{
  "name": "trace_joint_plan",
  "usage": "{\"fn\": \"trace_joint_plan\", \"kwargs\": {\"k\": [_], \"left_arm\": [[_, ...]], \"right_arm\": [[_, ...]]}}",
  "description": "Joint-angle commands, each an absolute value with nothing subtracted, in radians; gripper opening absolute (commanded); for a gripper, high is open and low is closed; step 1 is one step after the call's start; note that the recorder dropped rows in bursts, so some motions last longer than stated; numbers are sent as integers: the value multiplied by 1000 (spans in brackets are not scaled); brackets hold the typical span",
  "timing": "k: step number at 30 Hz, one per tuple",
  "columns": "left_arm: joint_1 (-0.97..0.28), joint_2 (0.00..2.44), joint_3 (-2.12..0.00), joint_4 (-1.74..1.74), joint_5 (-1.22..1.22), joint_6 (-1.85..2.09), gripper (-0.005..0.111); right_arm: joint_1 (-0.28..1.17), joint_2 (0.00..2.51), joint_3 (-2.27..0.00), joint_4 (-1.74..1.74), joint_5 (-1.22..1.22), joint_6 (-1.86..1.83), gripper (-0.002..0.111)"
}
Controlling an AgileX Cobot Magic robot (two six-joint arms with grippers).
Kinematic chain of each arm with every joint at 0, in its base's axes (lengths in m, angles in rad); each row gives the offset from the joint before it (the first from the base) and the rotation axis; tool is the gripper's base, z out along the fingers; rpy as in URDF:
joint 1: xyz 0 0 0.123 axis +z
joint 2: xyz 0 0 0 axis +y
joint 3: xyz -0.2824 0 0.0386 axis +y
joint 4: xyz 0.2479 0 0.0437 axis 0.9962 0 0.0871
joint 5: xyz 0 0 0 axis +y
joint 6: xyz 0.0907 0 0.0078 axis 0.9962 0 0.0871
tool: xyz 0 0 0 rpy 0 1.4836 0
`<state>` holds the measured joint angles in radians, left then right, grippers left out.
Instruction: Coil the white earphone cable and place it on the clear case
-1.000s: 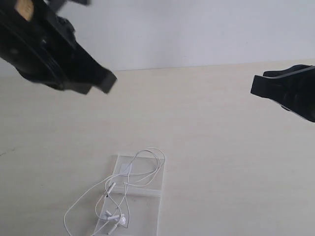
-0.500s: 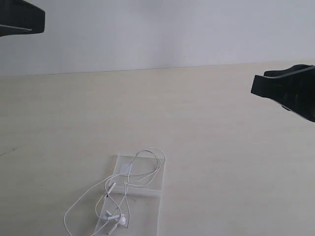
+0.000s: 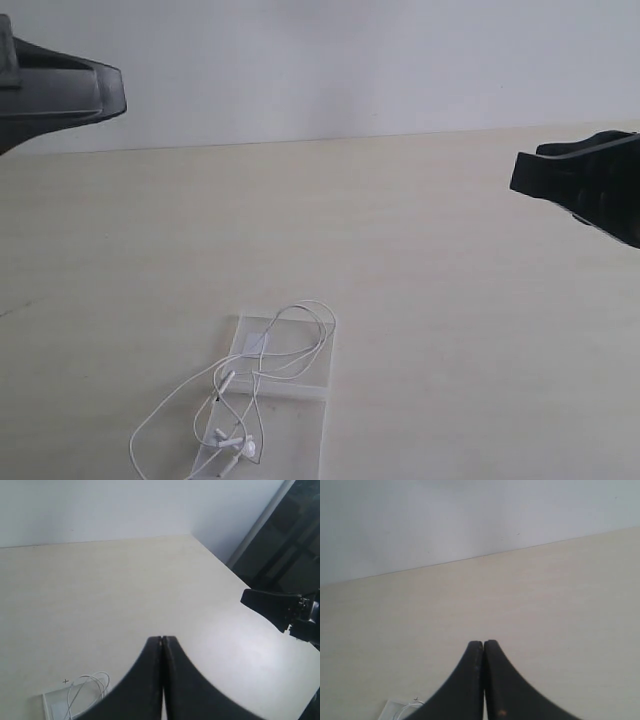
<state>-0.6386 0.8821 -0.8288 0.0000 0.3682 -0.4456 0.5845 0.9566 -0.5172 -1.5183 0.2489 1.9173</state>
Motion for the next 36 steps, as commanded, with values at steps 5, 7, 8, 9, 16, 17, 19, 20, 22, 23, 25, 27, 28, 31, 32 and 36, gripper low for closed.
{"fn": "trace_joint_plan", "kwargs": {"k": [5, 7, 8, 9, 16, 17, 19, 20, 22, 23, 25, 27, 28, 31, 32, 36], "left_arm": [[-638, 861, -825, 46, 424, -368, 0], [-638, 847, -825, 101, 444, -399, 0], [-637, 835, -823, 141, 448, -427, 0], [-637, 823, -823, 187, 452, -450, 0], [-535, 707, -750, 371, 483, -592, 0], [-493, 688, -723, 373, 479, -600, 0], [-418, 656, -668, 375, 443, -602, 0], [-377, 639, -634, 375, 406, -602, 0], [-313, 595, -567, 375, 316, -602, 0], [-285, 570, -531, 378, 273, -602, 0], [-244, 517, -467, 390, 225, -602, 0], [-217, 453, -423, 392, 215, -602, 0], [-206, 428, -409, 392, 215, -602, 0], [-157, 339, -368, 394, 215, -602, 0], [-137, 309, -354, 396, 224, -602, 0], [-73, 195, -294, 400, 270, -602, 0]], "right_arm": [[582, 953, -516, -1531, 257, 1910, 0], [582, 953, -516, -1531, 257, 1910, 0], [582, 953, -516, -1531, 257, 1910, 0], [582, 953, -516, -1531, 257, 1910, 0], [582, 953, -516, -1531, 257, 1910, 0], [582, 953, -516, -1531, 257, 1910, 0], [582, 953, -516, -1531, 257, 1910, 0], [582, 953, -516, -1531, 257, 1910, 0], [582, 953, -516, -1531, 257, 1910, 0], [582, 953, -516, -1531, 257, 1910, 0], [582, 953, -516, -1531, 257, 1910, 0], [582, 953, -516, -1531, 257, 1910, 0], [582, 953, -516, -1531, 257, 1910, 0], [582, 953, -516, -1531, 257, 1910, 0], [582, 953, -516, -1531, 257, 1910, 0], [582, 953, -516, -1531, 257, 1910, 0]]}}
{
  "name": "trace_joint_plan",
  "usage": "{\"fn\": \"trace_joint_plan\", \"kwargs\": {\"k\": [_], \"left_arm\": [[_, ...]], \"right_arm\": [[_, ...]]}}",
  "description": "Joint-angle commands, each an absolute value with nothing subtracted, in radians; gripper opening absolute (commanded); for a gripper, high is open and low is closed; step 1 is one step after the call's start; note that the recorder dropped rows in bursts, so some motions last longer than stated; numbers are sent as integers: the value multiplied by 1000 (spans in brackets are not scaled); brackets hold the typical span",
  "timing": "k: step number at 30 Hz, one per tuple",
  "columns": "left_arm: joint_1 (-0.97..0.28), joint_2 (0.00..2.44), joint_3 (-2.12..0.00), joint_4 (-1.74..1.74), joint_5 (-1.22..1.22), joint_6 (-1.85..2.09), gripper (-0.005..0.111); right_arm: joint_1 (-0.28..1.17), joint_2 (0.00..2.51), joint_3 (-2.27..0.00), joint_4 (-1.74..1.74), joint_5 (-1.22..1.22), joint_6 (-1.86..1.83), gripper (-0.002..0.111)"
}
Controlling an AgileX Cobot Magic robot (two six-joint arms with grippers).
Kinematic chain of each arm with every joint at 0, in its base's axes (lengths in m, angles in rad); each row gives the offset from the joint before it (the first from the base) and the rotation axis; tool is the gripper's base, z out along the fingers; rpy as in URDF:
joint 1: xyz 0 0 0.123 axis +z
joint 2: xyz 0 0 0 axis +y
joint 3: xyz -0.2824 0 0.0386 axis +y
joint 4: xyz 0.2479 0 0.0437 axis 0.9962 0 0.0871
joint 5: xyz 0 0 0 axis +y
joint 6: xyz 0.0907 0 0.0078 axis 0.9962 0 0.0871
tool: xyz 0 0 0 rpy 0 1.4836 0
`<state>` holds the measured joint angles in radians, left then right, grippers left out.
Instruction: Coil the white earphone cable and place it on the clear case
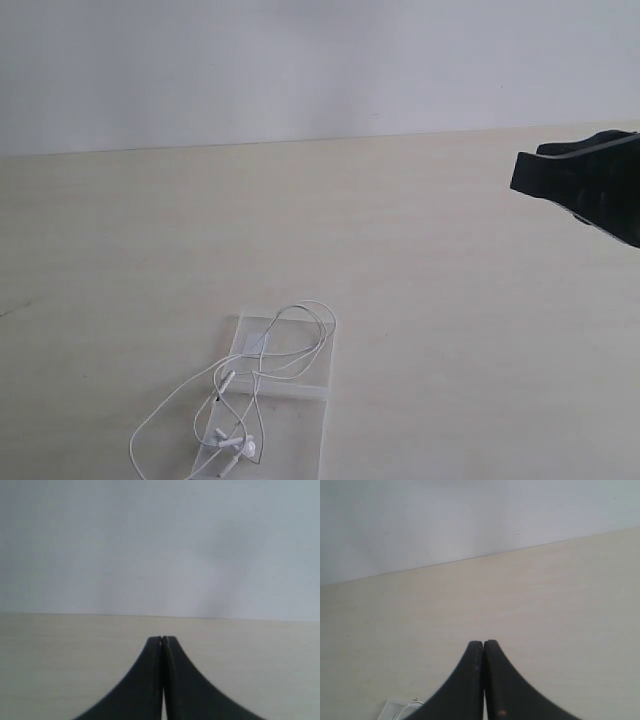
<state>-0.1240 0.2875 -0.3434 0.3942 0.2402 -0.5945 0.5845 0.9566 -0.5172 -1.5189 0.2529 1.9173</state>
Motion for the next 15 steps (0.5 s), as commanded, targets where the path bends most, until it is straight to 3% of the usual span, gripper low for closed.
{"fn": "trace_joint_plan", "kwargs": {"k": [1, 8, 15], "left_arm": [[-63, 172, -276, 400, 270, -602, 0], [-29, 0, -208, 323, 239, -777, 0], [-29, 0, -173, 274, 148, -836, 0]], "right_arm": [[582, 953, -516, -1531, 257, 1910, 0], [582, 953, -516, -1531, 257, 1910, 0], [582, 953, -516, -1531, 257, 1910, 0]]}}
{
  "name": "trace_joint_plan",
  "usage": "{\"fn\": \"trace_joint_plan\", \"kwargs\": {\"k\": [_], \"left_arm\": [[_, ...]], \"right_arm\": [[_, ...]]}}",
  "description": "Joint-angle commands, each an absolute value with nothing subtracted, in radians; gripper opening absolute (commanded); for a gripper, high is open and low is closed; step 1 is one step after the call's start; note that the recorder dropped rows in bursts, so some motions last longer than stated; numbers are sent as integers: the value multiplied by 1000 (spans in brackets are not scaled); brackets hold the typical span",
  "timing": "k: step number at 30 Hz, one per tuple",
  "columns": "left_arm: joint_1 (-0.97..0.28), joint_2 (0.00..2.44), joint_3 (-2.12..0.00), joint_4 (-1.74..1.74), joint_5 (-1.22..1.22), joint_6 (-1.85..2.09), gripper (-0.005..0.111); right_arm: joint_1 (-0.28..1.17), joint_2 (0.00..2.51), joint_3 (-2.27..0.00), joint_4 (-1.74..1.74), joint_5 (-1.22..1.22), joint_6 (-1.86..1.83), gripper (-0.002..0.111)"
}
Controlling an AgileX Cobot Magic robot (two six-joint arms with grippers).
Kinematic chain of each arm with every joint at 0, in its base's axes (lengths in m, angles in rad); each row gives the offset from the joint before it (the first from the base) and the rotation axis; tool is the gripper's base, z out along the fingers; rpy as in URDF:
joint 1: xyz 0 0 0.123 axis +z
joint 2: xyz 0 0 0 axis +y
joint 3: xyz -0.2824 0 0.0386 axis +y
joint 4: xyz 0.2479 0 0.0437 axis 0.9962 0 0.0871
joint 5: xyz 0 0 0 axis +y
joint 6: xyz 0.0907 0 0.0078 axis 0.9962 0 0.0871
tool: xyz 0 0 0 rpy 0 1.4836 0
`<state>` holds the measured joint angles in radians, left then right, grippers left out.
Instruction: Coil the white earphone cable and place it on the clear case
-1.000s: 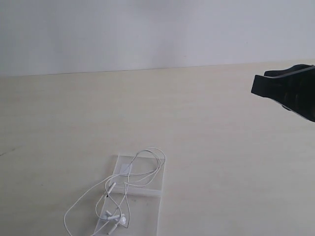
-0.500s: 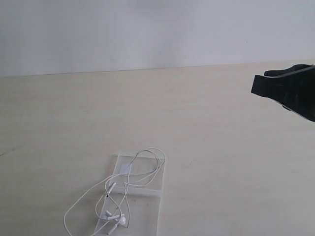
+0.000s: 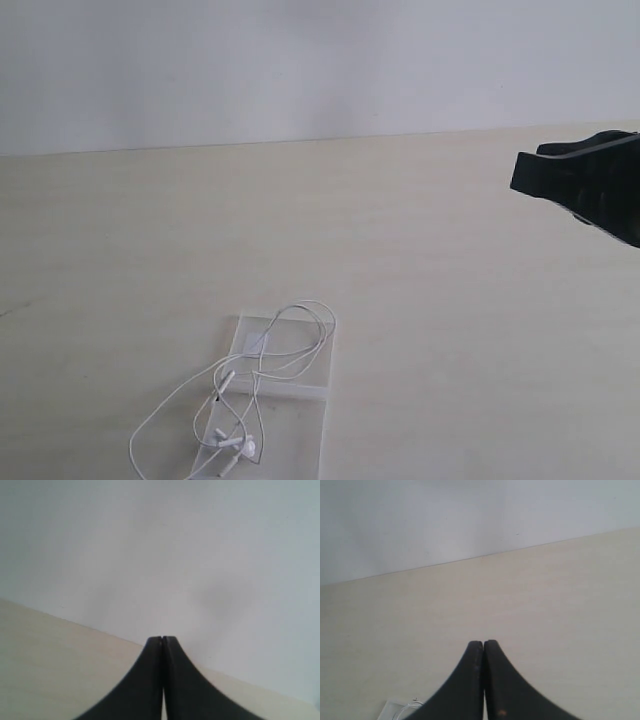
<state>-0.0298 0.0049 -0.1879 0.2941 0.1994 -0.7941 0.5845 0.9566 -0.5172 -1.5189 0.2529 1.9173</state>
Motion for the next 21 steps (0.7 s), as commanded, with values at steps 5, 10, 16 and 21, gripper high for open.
{"fn": "trace_joint_plan", "kwargs": {"k": [5, 10, 16, 21], "left_arm": [[-29, 0, -166, 274, 146, -901, 0], [-29, 0, -166, 257, 146, -987, 0], [-29, 0, -119, 136, 141, -908, 0], [-29, 0, -33, 61, 140, -535, 0]], "right_arm": [[582, 953, -516, -1531, 257, 1910, 0], [582, 953, -516, -1531, 257, 1910, 0], [582, 953, -516, -1531, 257, 1910, 0], [582, 953, -516, -1531, 257, 1910, 0]]}}
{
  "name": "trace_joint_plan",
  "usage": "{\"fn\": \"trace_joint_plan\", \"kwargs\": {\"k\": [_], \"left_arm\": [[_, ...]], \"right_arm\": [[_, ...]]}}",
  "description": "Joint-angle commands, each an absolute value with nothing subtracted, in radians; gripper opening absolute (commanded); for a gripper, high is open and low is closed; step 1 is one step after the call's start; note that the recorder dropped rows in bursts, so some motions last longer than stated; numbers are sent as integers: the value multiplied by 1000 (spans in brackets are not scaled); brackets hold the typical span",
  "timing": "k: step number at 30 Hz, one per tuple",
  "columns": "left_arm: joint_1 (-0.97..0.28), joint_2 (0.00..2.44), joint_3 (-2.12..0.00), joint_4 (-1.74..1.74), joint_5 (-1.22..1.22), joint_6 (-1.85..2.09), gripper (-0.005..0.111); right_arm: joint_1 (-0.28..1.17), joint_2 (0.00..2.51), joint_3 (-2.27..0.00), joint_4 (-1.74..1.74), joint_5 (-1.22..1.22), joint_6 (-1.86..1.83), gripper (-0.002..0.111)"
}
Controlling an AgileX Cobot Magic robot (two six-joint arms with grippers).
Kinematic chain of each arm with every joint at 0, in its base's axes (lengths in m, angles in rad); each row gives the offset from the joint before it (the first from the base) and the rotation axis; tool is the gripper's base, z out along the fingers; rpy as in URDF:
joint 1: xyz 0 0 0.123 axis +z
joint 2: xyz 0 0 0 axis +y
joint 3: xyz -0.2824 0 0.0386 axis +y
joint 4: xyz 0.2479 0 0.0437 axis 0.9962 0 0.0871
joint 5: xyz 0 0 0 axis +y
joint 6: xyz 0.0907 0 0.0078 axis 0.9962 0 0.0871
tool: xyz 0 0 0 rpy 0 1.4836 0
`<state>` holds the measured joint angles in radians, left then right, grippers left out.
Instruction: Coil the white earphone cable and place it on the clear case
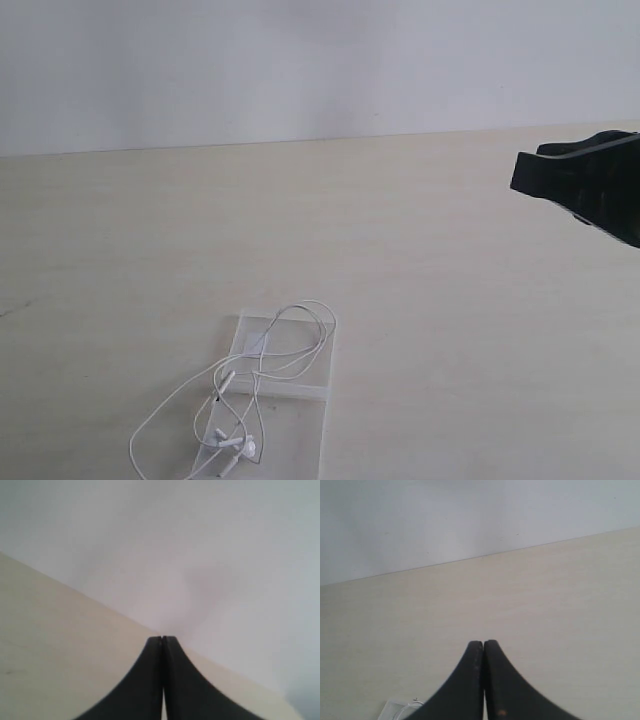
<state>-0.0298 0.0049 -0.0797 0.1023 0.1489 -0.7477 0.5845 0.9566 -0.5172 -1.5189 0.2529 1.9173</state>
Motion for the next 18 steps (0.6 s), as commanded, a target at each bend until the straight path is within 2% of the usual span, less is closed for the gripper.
{"fn": "trace_joint_plan", "kwargs": {"k": [1, 5, 12, 18], "left_arm": [[-29, 0, -20, 57, 140, -469, 0], [-29, 0, 0, -6, 140, -260, 0], [-29, 0, 0, -36, 353, 74, 0], [-29, 0, 0, -36, 355, 74, 0]], "right_arm": [[582, 953, -516, -1531, 257, 1910, 0], [582, 953, -516, -1531, 257, 1910, 0], [582, 953, -516, -1531, 257, 1910, 0], [582, 953, -516, -1531, 257, 1910, 0]]}}
